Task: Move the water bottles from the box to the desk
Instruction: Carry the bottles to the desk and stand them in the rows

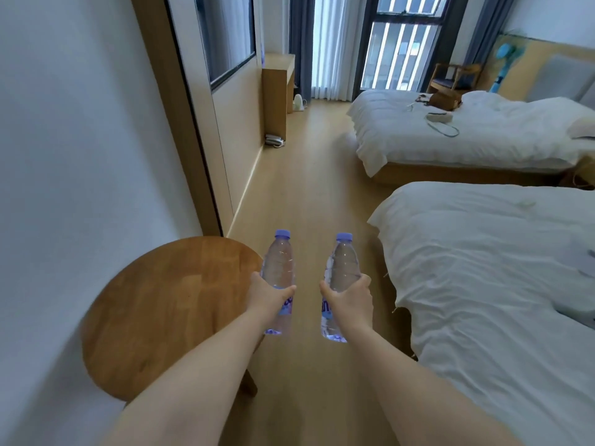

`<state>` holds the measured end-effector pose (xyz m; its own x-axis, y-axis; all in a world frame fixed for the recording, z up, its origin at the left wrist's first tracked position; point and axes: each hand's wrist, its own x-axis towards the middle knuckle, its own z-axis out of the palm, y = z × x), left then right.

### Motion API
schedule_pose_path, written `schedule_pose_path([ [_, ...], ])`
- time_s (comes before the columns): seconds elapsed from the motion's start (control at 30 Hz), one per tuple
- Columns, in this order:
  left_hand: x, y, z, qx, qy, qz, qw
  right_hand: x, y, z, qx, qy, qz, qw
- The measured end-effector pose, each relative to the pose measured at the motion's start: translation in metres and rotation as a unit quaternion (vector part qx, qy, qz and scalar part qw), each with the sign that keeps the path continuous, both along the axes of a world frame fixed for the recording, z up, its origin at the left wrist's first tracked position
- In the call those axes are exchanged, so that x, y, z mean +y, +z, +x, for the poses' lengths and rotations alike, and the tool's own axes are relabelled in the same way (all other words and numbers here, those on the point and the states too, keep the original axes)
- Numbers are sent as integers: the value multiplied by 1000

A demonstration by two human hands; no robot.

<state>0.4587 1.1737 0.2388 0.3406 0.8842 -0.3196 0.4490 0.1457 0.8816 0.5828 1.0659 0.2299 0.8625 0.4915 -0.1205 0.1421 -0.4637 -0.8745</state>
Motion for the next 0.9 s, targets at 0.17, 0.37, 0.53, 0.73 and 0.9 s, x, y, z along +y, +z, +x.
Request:
schedule_pose_path([
  [0.17,75,6,79,-4,-23,27,999,73,-1,76,-6,-11,14,1000],
  [0.37,166,-7,192,0,-23,29,999,159,-12,192,-15,-3,11,1000],
  [0.53,242,-7,292,-3,14,25,1000,240,-7,292,-20,14,8,1000],
  [0.73,331,7,385,-2,30,41,999,340,12,389,-30,34,4,999],
  [0.9,419,-3,450,-2,47,34,998,430,7,455,-27,47,-2,999],
])
